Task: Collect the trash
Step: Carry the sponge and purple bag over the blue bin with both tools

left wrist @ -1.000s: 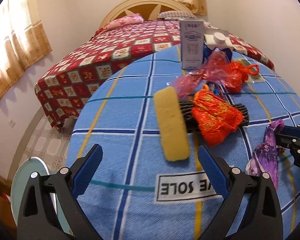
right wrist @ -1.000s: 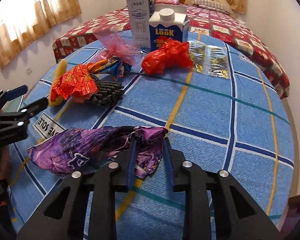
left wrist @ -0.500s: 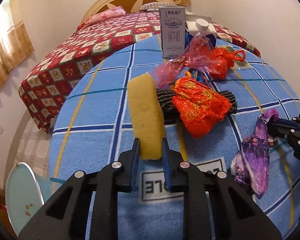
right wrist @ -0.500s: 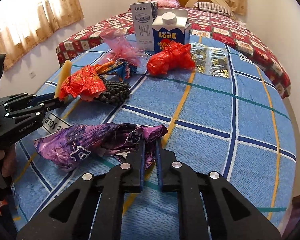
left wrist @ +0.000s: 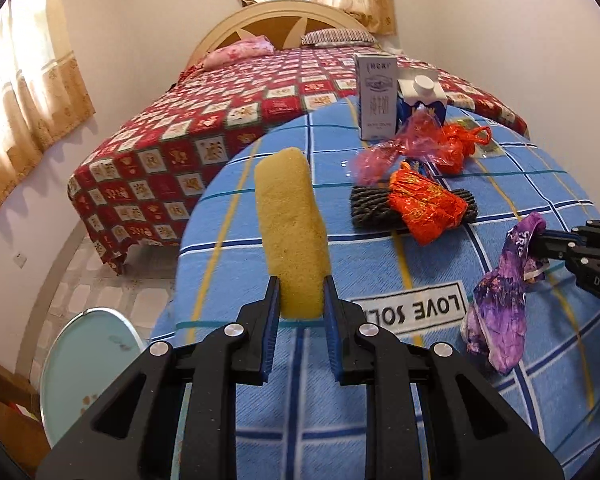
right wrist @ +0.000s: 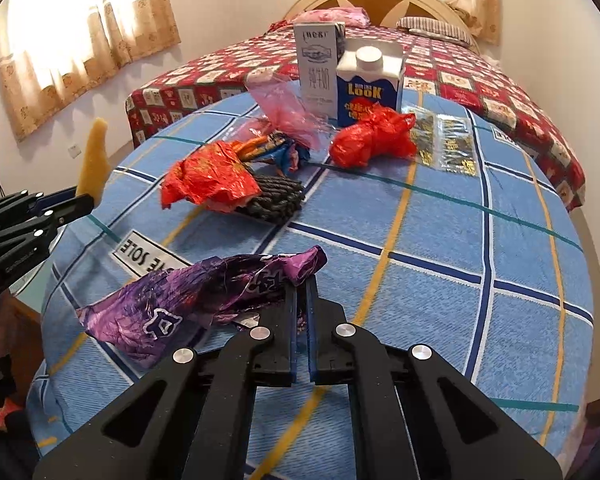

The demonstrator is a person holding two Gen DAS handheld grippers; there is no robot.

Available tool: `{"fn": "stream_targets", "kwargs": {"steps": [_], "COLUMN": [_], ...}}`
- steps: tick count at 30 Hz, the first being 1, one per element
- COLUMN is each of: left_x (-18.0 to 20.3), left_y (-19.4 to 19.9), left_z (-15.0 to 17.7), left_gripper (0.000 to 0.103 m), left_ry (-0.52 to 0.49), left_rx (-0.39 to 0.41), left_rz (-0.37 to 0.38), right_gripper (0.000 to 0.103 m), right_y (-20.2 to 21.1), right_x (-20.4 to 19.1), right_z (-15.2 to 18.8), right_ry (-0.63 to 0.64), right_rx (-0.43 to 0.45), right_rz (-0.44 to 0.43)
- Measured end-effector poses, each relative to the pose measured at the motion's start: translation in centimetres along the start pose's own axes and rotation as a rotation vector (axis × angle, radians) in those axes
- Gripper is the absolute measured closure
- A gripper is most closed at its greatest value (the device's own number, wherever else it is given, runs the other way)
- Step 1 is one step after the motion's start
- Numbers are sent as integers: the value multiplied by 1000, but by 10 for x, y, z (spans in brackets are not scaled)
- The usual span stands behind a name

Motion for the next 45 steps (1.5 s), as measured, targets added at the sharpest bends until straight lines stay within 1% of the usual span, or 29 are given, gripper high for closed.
{"fn": "stream_targets", "kwargs": {"steps": [6, 12, 18, 23, 28, 35, 45], "left_x": [-21, -53, -85, -113, -139, -171, -198], "left_y": [18, 32, 40, 46, 47, 45, 44], "left_z": [20, 44, 68, 88, 105, 120, 136], "left_gripper": [82, 82, 82, 82, 82, 82, 82], "left_ry": [16, 45, 71, 104, 148, 214, 260], "left_rx": [13, 11, -9, -27, -51, -77, -102], "left_rz": [-39, -101, -170, -224, -265, -289, -317], "right_gripper": [99, 99, 99, 99, 99, 99, 99], "right_y": [12, 27, 38, 43, 40, 28, 5], "right_x": [-11, -28, -51, -75, -100, -144, -196], "right_z": [-3, -11, -25, -44, -59, -74, -86], "right_ry": [0, 14, 35, 52, 68, 121, 177], "right_rx": [35, 79, 115, 150, 168, 164, 141], "right_rz": [-10, -35, -62, -85, -108, -132, -153]}}
Point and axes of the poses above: each gripper's, at about its wrist camera, not at the fingertips, and y roughly against the way its jaws point, x to its right, z to its underside, the point moved 9 cm from there along -y, roughly the way its jaws point, and after that the axes turned 13 degrees about -x, right-handed, at the moved point
